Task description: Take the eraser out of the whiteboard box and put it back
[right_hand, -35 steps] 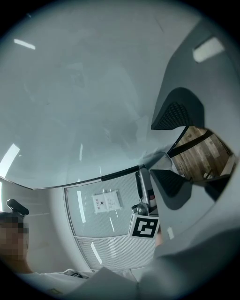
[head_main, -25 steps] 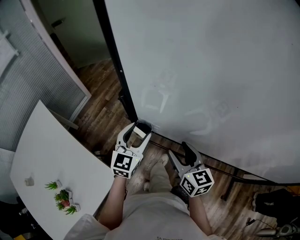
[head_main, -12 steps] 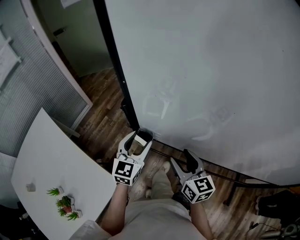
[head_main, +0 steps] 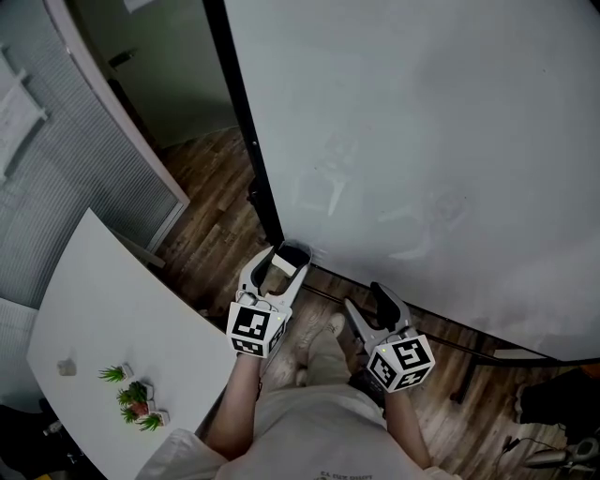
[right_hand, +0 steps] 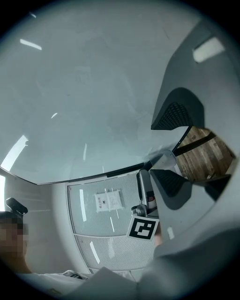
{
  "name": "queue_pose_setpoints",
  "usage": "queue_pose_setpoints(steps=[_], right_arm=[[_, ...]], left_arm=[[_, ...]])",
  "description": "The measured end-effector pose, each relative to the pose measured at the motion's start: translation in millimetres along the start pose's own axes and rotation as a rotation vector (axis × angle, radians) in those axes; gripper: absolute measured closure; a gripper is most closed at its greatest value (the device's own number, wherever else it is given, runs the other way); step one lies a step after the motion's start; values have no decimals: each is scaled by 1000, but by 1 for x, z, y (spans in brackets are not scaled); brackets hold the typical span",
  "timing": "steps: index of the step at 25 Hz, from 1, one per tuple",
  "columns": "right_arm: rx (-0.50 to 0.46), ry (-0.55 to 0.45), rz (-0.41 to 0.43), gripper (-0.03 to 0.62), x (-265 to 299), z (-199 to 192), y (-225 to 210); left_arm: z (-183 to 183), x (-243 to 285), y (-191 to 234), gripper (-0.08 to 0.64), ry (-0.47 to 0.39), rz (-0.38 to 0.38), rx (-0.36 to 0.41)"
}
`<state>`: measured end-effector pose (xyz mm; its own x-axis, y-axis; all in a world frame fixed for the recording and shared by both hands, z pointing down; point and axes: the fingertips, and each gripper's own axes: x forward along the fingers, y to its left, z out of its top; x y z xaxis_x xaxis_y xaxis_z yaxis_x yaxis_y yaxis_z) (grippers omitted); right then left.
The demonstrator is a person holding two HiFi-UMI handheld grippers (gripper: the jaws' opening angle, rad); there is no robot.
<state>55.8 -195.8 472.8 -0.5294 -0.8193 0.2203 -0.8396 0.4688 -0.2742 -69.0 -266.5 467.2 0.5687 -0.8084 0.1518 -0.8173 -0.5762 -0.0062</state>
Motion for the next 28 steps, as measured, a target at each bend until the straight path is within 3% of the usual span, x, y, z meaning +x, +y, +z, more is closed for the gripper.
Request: queue_pose_setpoints(steps=[14,20,28], right_arm=[[-6,-29,7,324,-14,7,9],[-11,-38,4,325,-17,7,11],[-23,-40,9,325,-19,9,17]], left_arm=[[18,-22,-6,296,-38,25,33],[24,-28,-5,296,-77,28,-6],[31,-35,-6,296,-82,25,18]])
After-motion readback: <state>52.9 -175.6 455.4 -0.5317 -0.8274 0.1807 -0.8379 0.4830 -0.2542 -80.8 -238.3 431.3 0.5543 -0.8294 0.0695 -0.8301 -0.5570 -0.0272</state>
